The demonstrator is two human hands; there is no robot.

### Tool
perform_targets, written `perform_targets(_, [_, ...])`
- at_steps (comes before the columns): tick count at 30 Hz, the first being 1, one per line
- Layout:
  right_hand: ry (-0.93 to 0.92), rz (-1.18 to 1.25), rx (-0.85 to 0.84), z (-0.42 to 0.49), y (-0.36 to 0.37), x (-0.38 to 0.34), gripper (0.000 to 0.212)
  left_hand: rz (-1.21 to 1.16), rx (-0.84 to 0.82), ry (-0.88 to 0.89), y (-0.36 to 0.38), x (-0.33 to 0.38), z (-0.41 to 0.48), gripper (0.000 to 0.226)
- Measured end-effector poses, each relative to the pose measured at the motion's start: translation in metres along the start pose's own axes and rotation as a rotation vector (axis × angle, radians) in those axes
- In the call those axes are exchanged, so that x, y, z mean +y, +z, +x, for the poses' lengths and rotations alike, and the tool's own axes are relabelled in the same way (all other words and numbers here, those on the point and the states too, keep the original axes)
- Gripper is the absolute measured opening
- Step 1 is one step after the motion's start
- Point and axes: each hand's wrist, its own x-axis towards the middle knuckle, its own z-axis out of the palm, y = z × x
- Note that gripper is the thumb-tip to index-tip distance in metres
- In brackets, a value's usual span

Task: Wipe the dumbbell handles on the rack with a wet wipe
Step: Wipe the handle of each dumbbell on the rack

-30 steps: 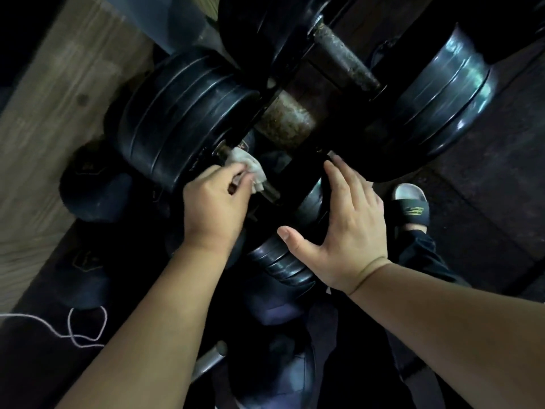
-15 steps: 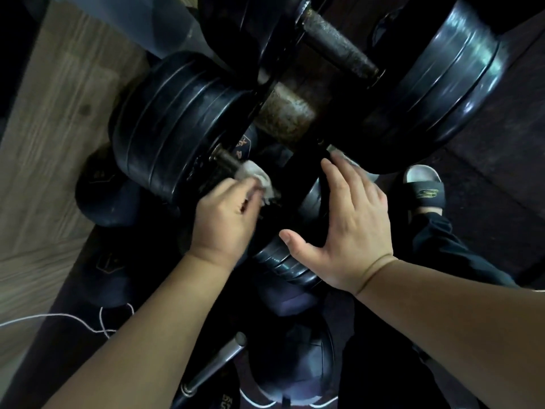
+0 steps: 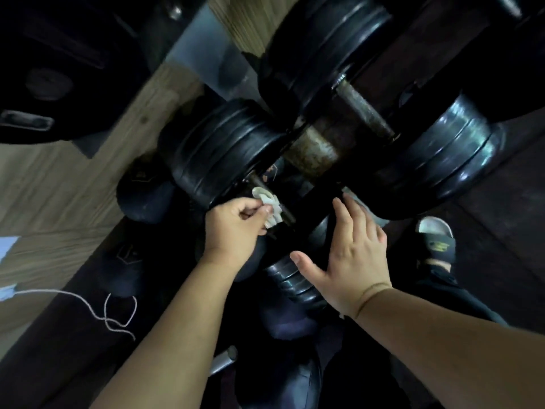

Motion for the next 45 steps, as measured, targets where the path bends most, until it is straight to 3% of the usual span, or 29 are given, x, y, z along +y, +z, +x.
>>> perform_targets(3, [-0.07, -0.038, -0.24, 0.005, -0.02, 0.004, 0.117, -0.187, 0.097, -0.063, -0.022, 0.032, -0.02, 0.014])
perform_targets(6, [-0.078, 0.028, -0.589, 0.028, -0.062, 0.016, 0.116, -0.392, 0.137, -0.118, -0.034, 0.068, -0.057, 0.016])
perform_targets(9, [-0.004, 0.129, -0.779, 0.048, -0.126, 0.023, 0.082, -0.521, 0.156, -0.161, -0.039, 0.107, -0.102, 0.016])
perform_targets(11, [-0.022, 0.217, -0.782, 0.05, -0.172, 0.013, 0.057, -0.584, 0.173, -0.167, -0.046, 0.136, -0.132, 0.012])
perform_targets(13, [-0.035, 0.325, -0.791, 0.04, -0.219, -0.01, 0.045, -0.682, 0.221, -0.165, -0.052, 0.165, -0.157, 0.005])
perform_targets(16, [-0.091, 0.44, -0.803, 0.016, -0.277, -0.048, 0.046, -0.901, 0.355, -0.171, -0.065, 0.204, -0.185, 0.01])
perform_targets(20, [-0.197, 0.57, -0.818, -0.01, -0.318, -0.097, 0.027, -1.044, 0.444, -0.125, -0.081, 0.241, -0.213, 0.012])
perform_targets(25, [-0.319, 0.809, -0.613, -0.024, -0.334, -0.146, 0.035, -1.171, 0.506, -0.05, -0.094, 0.263, -0.235, 0.007])
perform_targets(29, [-0.425, 0.799, -0.627, -0.021, -0.338, -0.162, 0.039, -1.197, 0.514, -0.036, -0.096, 0.265, -0.243, 0.015])
perform_targets(35, [-0.498, 0.68, -0.612, -0.009, -0.321, -0.179, 0.05, -1.234, 0.429, -0.055, -0.104, 0.255, -0.232, 0.01])
perform_targets(41, [-0.461, 0.71, -0.391, 0.018, -0.298, -0.208, 0.024, -1.205, 0.251, -0.051, -0.139, 0.237, -0.192, 0.017])
perform_targets(45, [-0.448, 0.612, -0.257, 0.048, -0.292, -0.227, 0.02, -1.009, 0.377, -0.159, -0.166, 0.215, -0.148, 0.01])
